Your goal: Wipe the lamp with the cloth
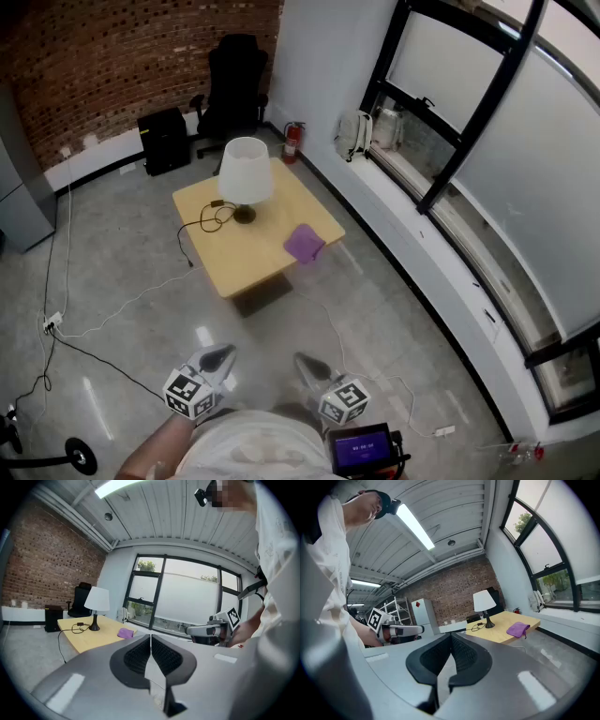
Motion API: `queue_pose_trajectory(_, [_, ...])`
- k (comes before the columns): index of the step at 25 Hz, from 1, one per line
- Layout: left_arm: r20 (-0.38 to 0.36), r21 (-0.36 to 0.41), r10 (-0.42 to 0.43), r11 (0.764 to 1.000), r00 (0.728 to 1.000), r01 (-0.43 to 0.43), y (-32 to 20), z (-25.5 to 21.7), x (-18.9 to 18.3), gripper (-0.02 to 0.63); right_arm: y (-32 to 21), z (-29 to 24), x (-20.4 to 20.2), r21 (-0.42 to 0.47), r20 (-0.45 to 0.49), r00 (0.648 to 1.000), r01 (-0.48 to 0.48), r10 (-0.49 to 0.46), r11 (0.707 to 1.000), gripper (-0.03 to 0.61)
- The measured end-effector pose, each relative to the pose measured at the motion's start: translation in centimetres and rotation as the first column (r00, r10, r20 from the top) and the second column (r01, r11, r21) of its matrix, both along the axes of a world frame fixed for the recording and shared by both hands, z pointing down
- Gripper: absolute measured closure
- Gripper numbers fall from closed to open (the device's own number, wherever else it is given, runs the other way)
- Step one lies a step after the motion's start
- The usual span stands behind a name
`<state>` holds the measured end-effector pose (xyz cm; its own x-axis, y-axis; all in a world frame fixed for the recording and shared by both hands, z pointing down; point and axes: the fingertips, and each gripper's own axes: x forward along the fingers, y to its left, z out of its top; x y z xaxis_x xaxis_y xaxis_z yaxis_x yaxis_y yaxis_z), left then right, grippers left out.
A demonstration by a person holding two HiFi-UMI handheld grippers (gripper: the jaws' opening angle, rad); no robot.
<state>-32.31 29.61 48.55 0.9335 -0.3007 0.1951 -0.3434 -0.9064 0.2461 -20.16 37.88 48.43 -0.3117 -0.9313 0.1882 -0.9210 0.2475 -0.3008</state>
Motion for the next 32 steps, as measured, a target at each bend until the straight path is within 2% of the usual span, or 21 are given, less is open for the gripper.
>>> queue_pose_trajectory(6, [-0.008, 0.019, -0.006, 1.0, 1.0, 0.006, 0.3, -0.5, 0.0, 0.604, 0.0, -1.0, 0.6, 0.054, 0.004, 1.0, -0.02, 0.02, 0.998, 0.565])
queue_pose_trajectory(12, [-0.023, 0.049, -0.019, 0.999, 1.0, 0.02, 0.2, -1.7, -0.4, 0.604, -0.3, -2.1, 0.6, 0.088, -0.034, 0.999, -0.011, 0.014, 0.996, 0.565])
queue_pose_trajectory(21, [-0.013, 0.039, 0.018, 0.999, 1.0, -0.017, 1.0, -0.9, 0.0, 0.604, 0.9, -0.5, 0.4, 0.043, -0.036, 0.999, -0.039, 0.04, 0.998, 0.565])
queue_pose_trajectory(28, [-0.003, 0.026, 0.099, 0.995, 0.995, -0.099, 1.6, -1.1, 3.2, 0.604, 1.7, 0.2, 2.9, -0.009, -0.048, 0.994, -0.1, 0.099, 0.995, 0.565])
queue_pose_trajectory(32, [-0.009, 0.029, 0.11, 0.994, 0.994, -0.11, 1.0, -1.8, 5.2, 0.604, 1.1, -0.1, 4.8, -0.011, -0.036, 0.993, -0.112, 0.112, 0.994, 0.565])
